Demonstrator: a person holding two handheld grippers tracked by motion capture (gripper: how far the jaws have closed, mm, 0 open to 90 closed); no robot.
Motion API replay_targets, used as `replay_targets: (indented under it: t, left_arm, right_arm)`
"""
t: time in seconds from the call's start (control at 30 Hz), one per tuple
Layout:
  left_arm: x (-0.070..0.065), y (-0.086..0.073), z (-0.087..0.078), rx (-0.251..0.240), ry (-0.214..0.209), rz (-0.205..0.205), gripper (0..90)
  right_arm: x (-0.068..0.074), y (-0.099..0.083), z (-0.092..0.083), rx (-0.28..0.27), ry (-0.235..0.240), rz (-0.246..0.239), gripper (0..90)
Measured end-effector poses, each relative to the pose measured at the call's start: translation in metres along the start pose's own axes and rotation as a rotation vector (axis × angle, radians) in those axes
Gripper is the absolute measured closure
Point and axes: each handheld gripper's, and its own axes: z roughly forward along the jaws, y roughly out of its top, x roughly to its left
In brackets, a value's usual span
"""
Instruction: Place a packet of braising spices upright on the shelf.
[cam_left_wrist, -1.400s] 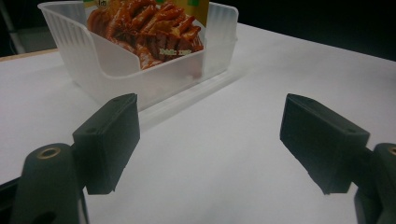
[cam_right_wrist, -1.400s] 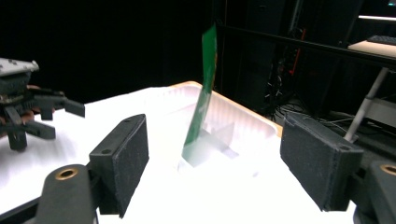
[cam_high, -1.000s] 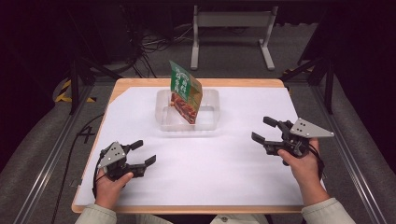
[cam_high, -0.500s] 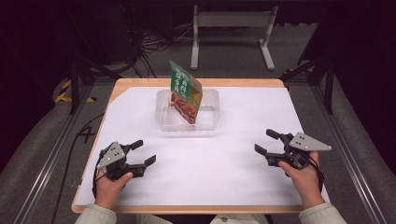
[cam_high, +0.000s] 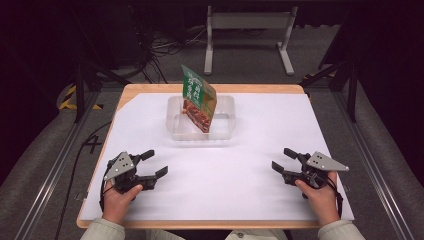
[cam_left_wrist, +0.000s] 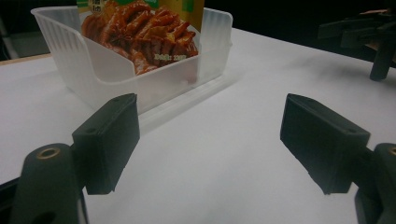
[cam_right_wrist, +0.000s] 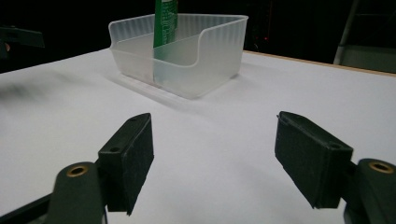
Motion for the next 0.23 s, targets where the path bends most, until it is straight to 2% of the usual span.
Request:
replay_targets:
  t: [0.23]
  left_arm:
    - [0.0014,-0.0012,0.0014,0.006,-0.001,0.0,20.5]
  right_arm:
    - [0.0007,-0.0019,0.002,0.026,-0.003,-0.018,25.5]
